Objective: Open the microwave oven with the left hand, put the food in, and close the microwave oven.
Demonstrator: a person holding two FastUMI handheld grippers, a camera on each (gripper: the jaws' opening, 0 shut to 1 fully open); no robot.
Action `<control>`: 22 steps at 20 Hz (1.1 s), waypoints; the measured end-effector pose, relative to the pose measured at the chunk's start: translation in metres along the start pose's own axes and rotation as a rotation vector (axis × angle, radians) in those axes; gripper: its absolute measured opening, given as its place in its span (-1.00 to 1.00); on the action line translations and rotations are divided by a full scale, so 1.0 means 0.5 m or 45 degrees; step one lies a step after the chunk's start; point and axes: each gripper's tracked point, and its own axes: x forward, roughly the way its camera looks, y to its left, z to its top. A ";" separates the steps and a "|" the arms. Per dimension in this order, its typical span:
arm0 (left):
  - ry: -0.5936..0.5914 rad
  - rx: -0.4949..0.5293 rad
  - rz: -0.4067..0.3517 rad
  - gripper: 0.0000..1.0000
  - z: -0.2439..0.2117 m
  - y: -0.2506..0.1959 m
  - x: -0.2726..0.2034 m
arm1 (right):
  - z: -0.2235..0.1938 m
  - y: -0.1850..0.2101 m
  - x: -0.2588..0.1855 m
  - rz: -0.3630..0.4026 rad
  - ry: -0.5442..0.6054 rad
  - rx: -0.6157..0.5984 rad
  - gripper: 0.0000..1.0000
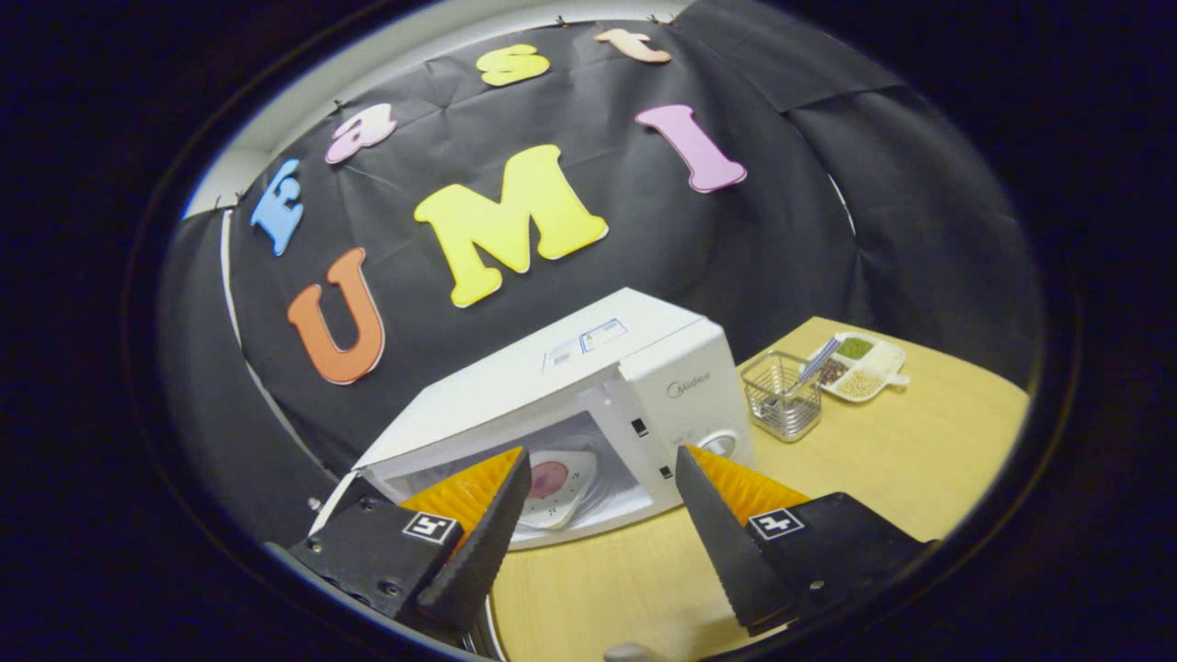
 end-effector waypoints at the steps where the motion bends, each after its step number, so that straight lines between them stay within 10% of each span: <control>1: -0.020 -0.008 -0.010 0.89 0.014 -0.010 0.005 | 0.028 -0.018 -0.035 0.007 -0.013 -0.075 1.00; 2: -0.039 -0.009 -0.017 0.89 0.028 -0.017 0.012 | 0.059 -0.038 -0.069 0.007 -0.042 -0.138 0.79; 15: -0.032 -0.040 -0.084 0.89 0.033 -0.074 0.037 | 0.258 -0.243 -0.366 -0.053 -0.104 -0.514 1.00; 17: -0.016 -0.057 -0.077 0.41 0.026 -0.068 0.040 | 0.258 -0.248 -0.388 -0.062 -0.096 -0.528 1.00; 18: -0.014 -0.064 -0.100 0.51 0.024 -0.074 0.040 | 0.259 -0.251 -0.396 -0.069 -0.093 -0.526 0.83; 22: -0.012 -0.052 -0.098 -0.62 0.018 -0.051 0.043 | 0.250 -0.244 -0.419 -0.069 -0.071 -0.461 1.00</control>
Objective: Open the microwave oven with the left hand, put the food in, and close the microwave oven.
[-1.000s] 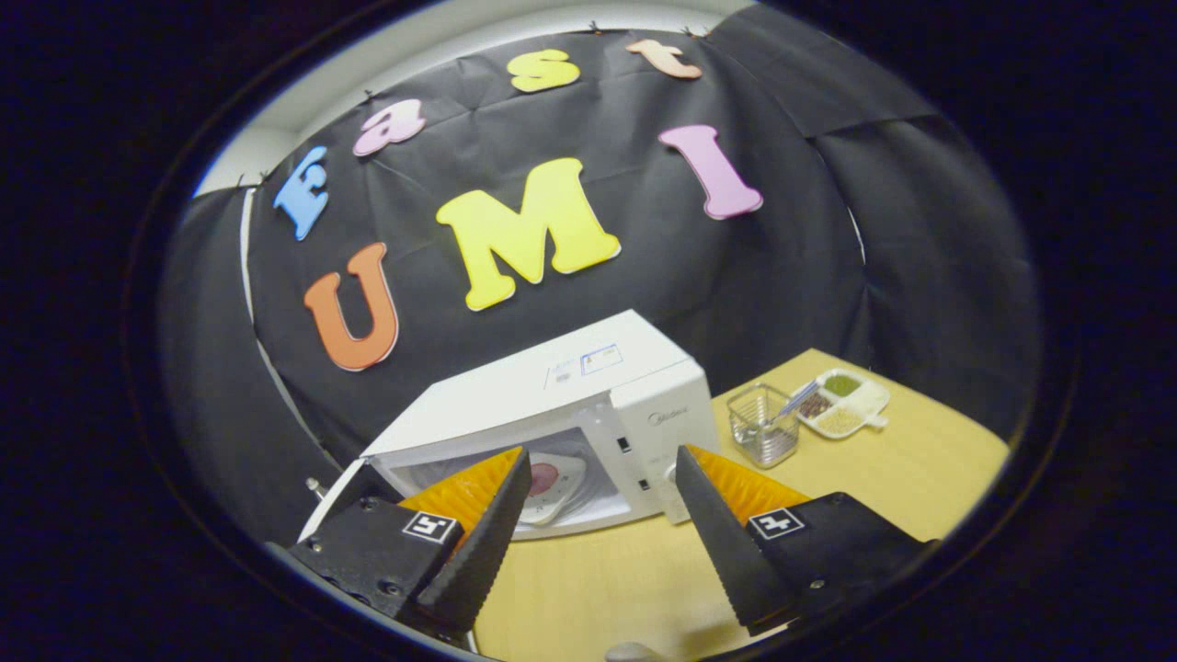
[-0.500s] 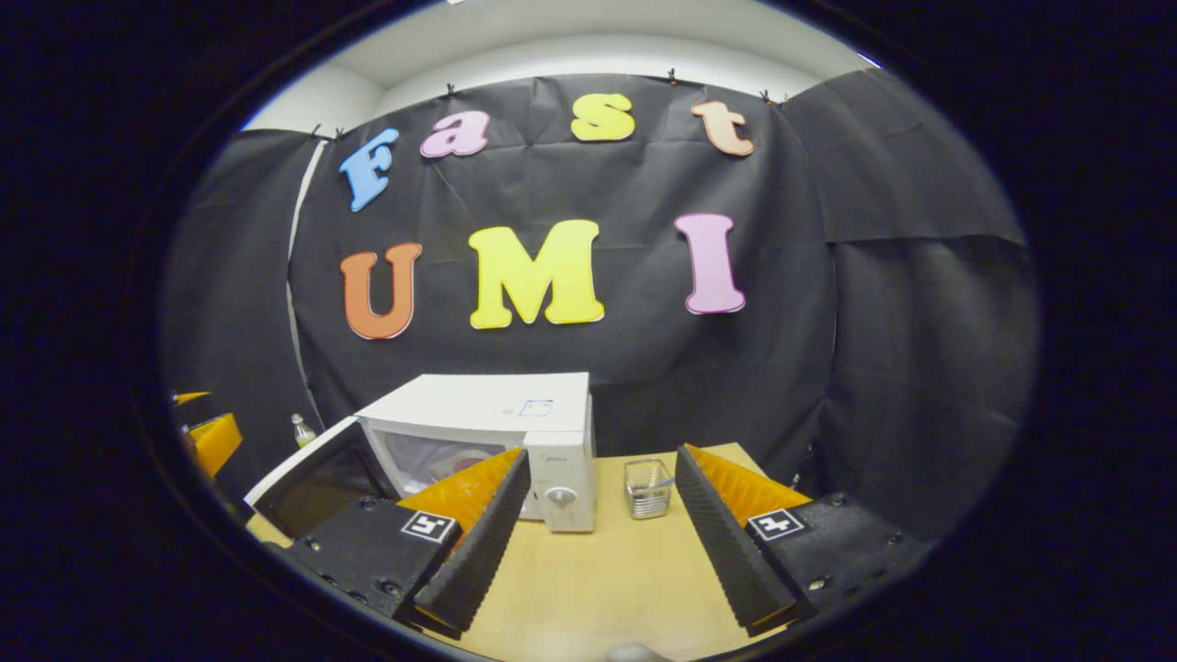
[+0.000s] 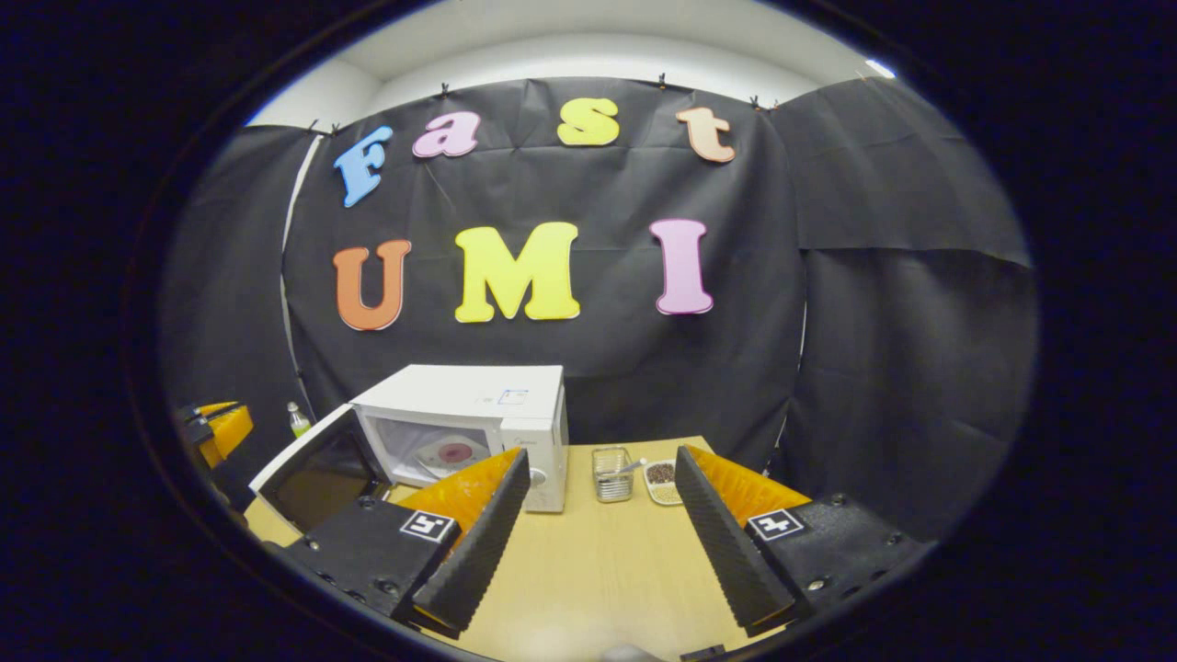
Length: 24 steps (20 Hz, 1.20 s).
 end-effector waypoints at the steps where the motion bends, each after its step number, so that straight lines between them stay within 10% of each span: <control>1: -0.016 -0.011 0.002 -0.81 -0.003 0.014 -0.003 | 0.000 0.000 -0.004 -0.002 0.003 0.006 1.00; 9: 0.068 -0.011 0.237 -1.00 -0.127 0.241 -0.027 | 0.020 -0.015 -0.028 -0.054 -0.009 0.014 0.83; 24: 0.260 -0.044 0.114 -1.00 -0.357 0.190 -0.009 | 0.007 -0.025 -0.044 -0.105 0.058 -0.012 1.00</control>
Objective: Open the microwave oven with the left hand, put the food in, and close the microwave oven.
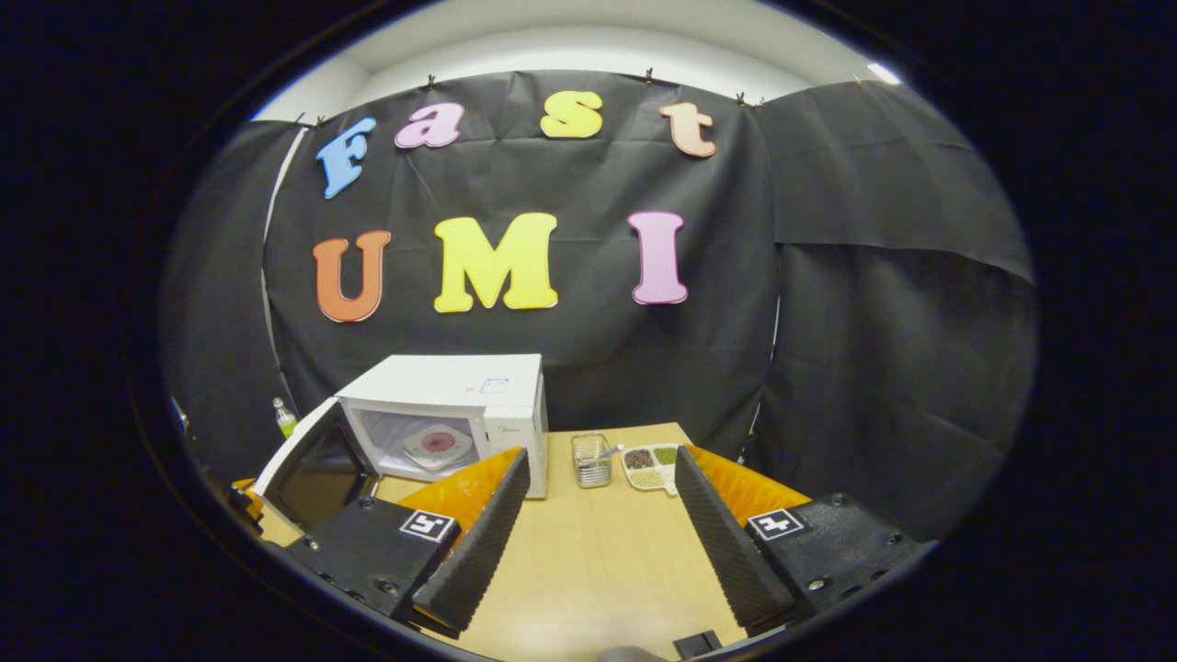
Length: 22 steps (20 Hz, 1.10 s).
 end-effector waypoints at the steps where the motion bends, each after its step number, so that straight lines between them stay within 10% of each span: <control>1: -0.009 0.012 -0.011 -1.00 0.001 -0.014 -0.003 | 0.001 -0.001 0.001 0.000 0.000 0.006 1.00; 22: -0.077 0.108 -0.458 -1.00 0.064 -0.458 0.136 | 0.003 -0.104 -0.008 -0.063 0.036 0.050 1.00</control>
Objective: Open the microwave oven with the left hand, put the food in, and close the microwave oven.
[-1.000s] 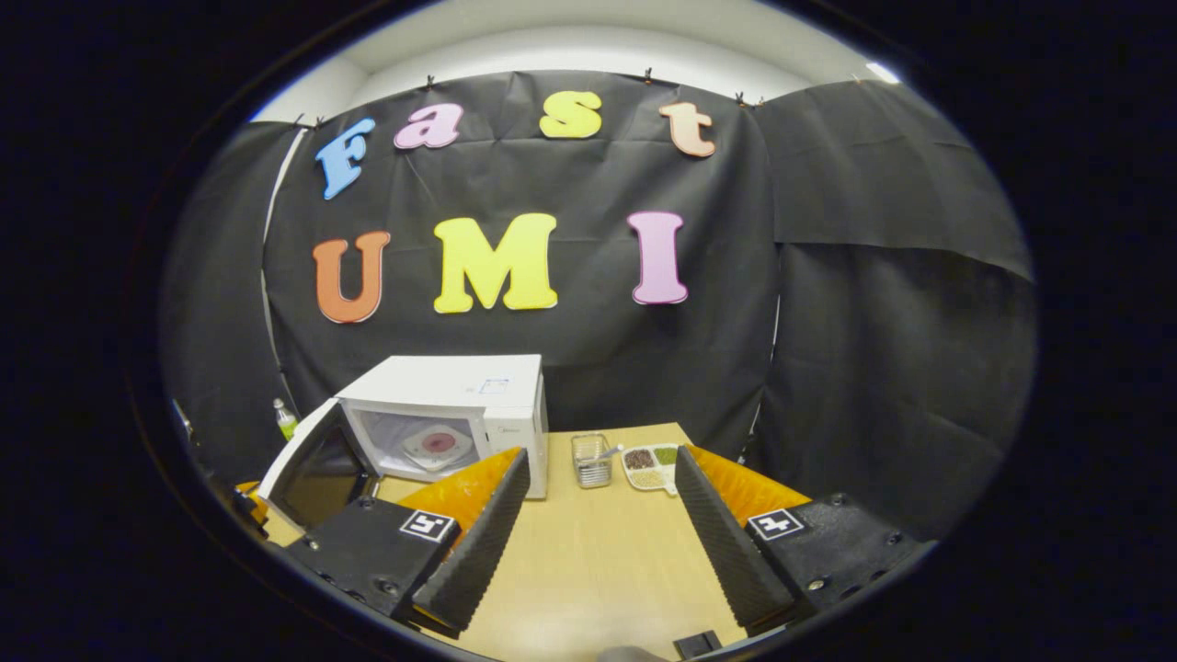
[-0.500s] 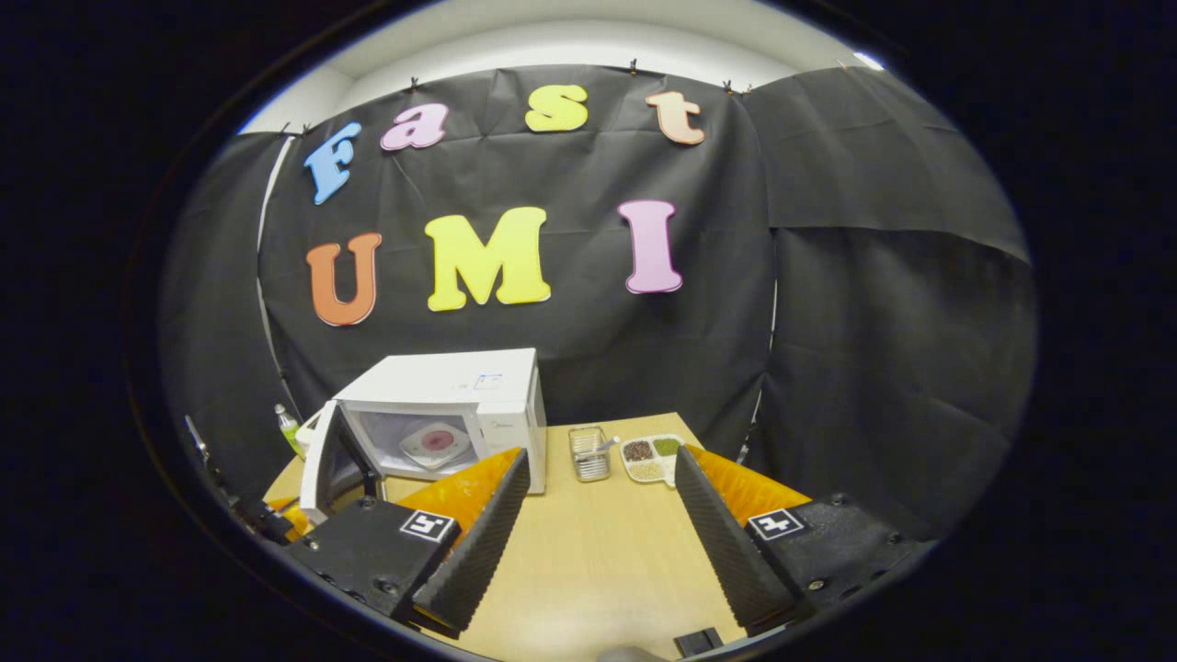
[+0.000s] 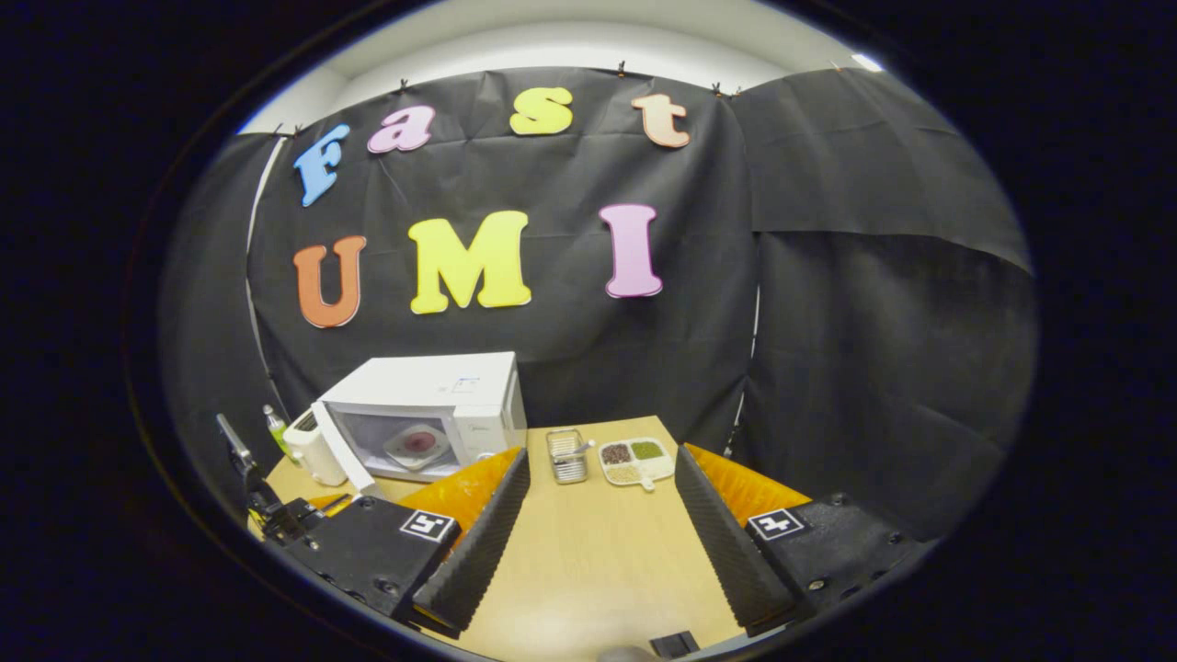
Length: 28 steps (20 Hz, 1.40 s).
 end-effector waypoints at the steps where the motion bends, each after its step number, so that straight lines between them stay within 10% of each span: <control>1: 0.002 0.012 -0.020 -1.00 0.004 -0.014 0.021 | 0.000 -0.008 0.002 -0.011 -0.001 0.001 1.00; 28: 0.005 -0.044 -0.015 -1.00 0.065 -0.063 0.329 | -0.014 -0.062 0.103 -0.106 0.127 -0.049 0.83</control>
